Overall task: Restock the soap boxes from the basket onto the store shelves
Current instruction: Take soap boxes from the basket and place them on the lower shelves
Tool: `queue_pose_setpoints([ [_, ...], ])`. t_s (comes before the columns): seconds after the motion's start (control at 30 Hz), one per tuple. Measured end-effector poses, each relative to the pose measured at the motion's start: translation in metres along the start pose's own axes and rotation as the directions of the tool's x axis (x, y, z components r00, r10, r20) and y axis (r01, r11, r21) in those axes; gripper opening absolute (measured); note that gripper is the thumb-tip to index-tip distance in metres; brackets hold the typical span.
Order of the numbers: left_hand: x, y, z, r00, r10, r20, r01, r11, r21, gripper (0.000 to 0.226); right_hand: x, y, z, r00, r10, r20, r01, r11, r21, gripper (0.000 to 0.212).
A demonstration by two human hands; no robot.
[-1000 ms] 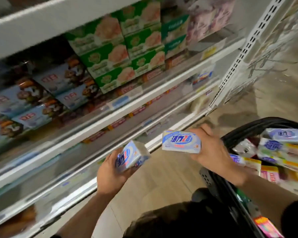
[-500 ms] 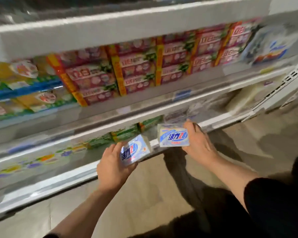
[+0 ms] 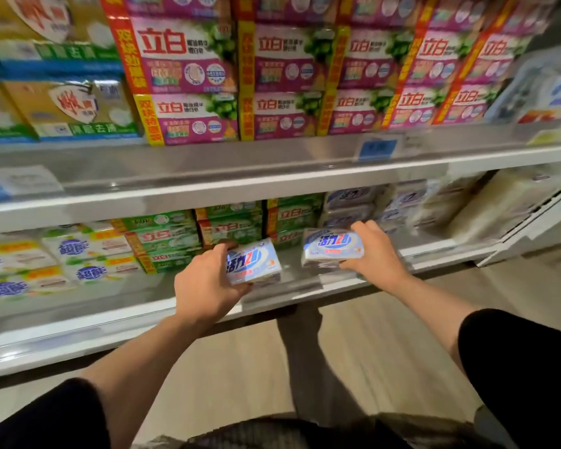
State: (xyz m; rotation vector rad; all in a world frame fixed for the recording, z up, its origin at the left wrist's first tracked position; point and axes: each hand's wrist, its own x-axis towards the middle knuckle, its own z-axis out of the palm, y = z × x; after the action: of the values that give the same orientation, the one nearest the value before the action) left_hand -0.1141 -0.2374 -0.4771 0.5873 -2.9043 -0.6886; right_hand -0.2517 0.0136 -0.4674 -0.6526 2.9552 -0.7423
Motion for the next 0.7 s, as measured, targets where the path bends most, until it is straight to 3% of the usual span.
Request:
queue_pose_setpoints([
  [0.13,0.006,-0.005,0.007,0.995,-0.092,-0.031,0.091,0.996,-0.018,0.071,0.012,0.004,0.007,0.993,0.098,0.061,-0.1,0.995,0.026,0.059],
  [0.33,0.016,0.006,0.014,0.996,-0.086,-0.032,0.084,0.995,-0.048,0.069,0.023,0.028,-0.01,0.967,0.199,0.159,-0.216,0.972,0.096,0.047],
  [0.47,0.02,0.018,0.024,0.998,-0.059,-0.008,0.058,0.995,-0.086,0.071,0.026,0.056,-0.005,0.968,0.204,0.145,-0.222,0.967,0.122,0.062],
  [0.6,0.021,0.033,0.033,1.0,-0.015,0.001,0.015,0.99,-0.137,0.074,0.022,0.073,0.005,0.963,0.244,0.116,-0.269,0.905,0.329,0.054],
  [0.7,0.025,0.046,0.037,1.0,0.021,-0.005,-0.022,0.985,-0.172,0.072,0.017,0.079,0.011,0.963,0.258,0.084,-0.271,0.899,0.343,0.051],
])
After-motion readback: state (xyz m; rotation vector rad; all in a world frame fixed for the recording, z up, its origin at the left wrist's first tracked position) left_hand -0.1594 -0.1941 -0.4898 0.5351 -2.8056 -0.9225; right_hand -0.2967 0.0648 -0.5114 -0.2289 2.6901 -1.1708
